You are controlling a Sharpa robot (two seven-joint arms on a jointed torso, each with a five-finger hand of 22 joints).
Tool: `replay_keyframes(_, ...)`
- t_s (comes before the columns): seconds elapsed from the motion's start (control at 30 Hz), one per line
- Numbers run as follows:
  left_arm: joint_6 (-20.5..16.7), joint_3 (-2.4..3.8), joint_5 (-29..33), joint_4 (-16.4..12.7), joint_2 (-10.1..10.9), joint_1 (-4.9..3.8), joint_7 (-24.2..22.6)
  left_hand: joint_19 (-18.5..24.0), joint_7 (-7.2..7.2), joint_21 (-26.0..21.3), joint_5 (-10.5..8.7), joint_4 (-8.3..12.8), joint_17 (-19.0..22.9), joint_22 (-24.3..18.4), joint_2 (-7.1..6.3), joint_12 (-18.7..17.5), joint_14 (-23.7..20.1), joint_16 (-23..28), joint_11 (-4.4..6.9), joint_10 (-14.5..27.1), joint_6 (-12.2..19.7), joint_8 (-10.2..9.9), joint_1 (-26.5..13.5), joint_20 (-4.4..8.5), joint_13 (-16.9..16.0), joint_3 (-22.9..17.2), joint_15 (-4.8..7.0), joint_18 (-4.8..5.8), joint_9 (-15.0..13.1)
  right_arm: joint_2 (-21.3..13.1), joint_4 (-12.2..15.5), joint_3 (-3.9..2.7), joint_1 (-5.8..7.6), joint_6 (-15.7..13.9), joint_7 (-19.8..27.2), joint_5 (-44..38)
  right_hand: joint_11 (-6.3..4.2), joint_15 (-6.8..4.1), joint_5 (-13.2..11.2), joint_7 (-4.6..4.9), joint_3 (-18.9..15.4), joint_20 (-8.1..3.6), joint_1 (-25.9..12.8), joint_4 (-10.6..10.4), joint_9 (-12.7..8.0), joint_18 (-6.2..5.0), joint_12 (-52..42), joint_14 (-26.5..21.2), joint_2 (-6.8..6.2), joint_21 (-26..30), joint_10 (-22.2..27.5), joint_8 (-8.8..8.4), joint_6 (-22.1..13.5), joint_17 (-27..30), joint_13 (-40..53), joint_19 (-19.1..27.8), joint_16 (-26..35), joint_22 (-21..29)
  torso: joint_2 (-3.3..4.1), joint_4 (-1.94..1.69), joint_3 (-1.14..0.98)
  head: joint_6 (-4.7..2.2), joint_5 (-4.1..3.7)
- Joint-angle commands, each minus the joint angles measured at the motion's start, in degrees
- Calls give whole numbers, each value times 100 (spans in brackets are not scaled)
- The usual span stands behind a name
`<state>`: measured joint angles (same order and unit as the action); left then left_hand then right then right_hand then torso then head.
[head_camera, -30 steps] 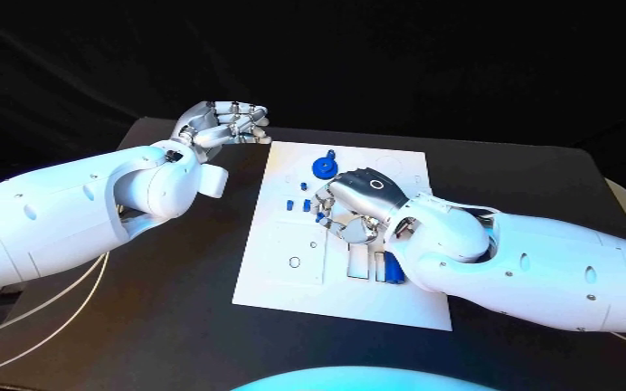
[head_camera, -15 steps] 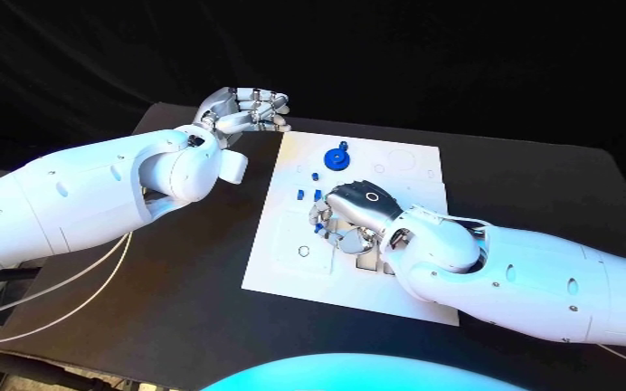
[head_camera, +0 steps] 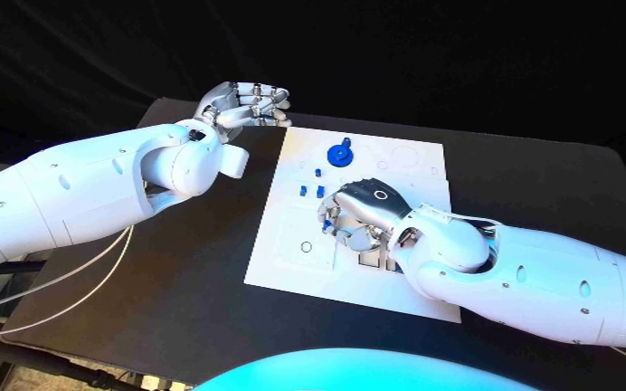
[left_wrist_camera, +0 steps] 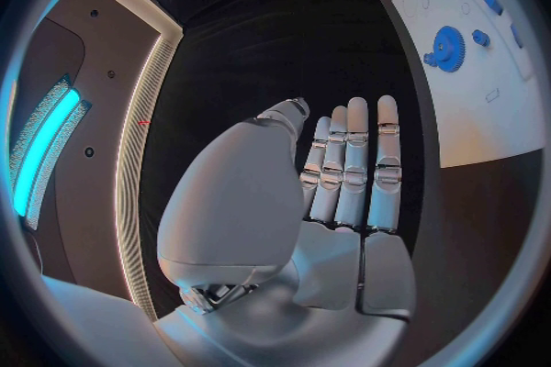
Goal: Assemble the parts on the task board
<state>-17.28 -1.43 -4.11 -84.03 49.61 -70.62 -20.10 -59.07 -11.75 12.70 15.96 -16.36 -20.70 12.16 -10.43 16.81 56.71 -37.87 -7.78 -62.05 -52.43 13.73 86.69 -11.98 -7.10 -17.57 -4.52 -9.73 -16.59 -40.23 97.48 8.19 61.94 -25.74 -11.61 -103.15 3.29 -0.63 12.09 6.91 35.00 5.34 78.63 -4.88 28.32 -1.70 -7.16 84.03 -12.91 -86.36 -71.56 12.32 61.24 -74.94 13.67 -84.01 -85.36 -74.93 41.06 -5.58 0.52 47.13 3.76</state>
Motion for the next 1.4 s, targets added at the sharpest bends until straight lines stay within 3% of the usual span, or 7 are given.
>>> replay_keyframes(0.03,10,4,29,-1,-1,-6,-45,-11,9,-36,6,2,-6,-8,-36,-4,-17,22,0,40,47,31,-3,-15,-6,-46,-20,-65,4,-21,18,1,-6,72,-23,-182,7,-27,19,36,-4,-28,-50,-4,5,80,22,398,-12,2,-9,31,10,-584,4,-413,-22,-1314,1,-4,1,16,5)
replay_keyframes(0.67,23,4,29,3,4,-6,-34,-11,10,-45,6,1,-7,-14,-40,0,-24,27,0,43,50,35,-10,-18,-8,-55,-22,-65,3,10,-46,1,-7,197,-18,-188,7,-24,14,35,-6,-25,-57,-5,8,82,27,399,-4,-6,-12,32,9,-584,7,-417,-22,-1318,-4,-10,12,36,-10)
replay_keyframes(1.4,23,4,29,12,6,-6,-32,-11,9,-50,5,-1,-8,-17,-40,2,-28,29,-1,46,52,37,-17,-20,-9,-59,-23,-65,2,26,-69,9,-20,330,-1,-186,7,-23,10,33,-8,-24,-64,-6,11,81,30,396,4,-3,-18,35,11,-573,10,-416,-18,-1317,1,-8,5,76,9)
